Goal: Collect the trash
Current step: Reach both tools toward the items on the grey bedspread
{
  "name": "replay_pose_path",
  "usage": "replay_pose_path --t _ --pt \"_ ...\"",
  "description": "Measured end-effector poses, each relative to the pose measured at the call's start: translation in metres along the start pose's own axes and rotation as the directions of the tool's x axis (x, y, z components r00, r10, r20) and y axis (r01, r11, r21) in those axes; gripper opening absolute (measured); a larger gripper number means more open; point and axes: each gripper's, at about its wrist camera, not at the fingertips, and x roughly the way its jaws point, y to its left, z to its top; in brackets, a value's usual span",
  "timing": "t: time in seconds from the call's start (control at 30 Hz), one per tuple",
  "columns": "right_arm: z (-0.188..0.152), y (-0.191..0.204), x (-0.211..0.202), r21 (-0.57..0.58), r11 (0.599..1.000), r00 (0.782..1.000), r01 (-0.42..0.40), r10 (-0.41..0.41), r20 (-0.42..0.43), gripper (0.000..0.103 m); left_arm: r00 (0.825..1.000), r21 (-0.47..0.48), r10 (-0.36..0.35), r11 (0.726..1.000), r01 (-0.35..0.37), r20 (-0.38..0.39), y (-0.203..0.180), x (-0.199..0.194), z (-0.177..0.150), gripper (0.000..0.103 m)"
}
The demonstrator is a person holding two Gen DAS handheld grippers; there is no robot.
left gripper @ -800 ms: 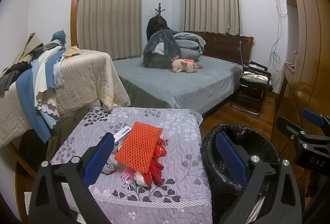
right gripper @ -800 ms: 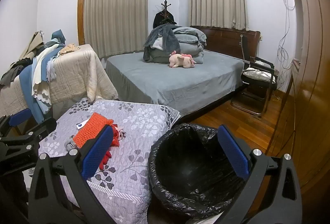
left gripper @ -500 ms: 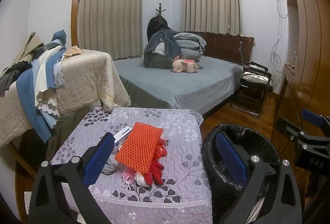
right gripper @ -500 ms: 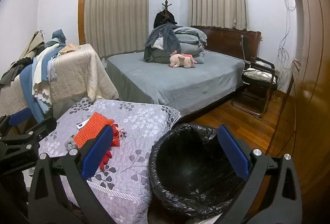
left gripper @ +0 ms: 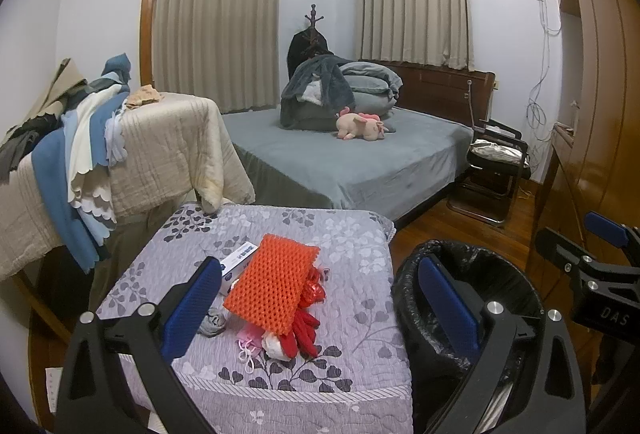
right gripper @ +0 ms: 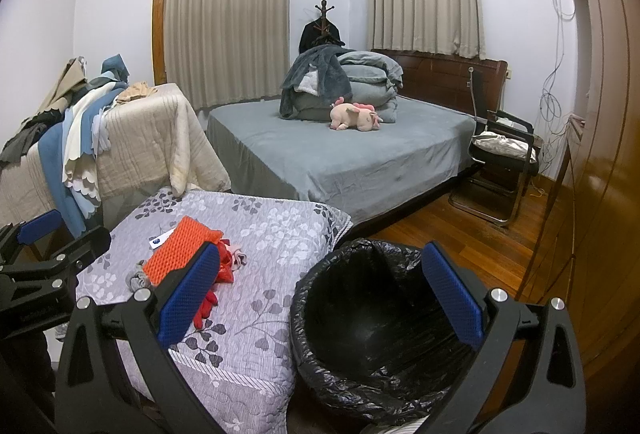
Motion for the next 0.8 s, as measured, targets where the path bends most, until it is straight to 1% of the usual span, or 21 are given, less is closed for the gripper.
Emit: replay_pose_path --t 0.3,0.53,0.67,0.8 --pt "-0.001 0.001 0.001 -0.002 1.000 1.000 -0.004 0.004 -0.003 0.098 1.000 -0.003 0.001 1.000 -0.001 -0.002 0.000 0.000 0.000 0.097" --pt "-0.004 0.008 0.017 0.001 1.000 1.000 -0.018 0.018 -0.013 0.098 1.000 -0.011 0.010 1.000 -0.010 -0.011 0.007 0.005 -0.005 0.097" --pt "-0.005 0.013 0.027 -0.004 0.999 0.999 -0.039 0.039 -0.021 0.098 0.999 -0.036 0.029 0.999 -0.030 -0.019 0.019 0.014 -0.008 0.097" --pt "-0.007 0.025 0.044 -0.021 0.997 0.997 -0.070 0.069 -0.035 0.098 0.997 -0.056 0.076 0.995 -0.077 -0.015 0.039 0.022 -0.014 0.097"
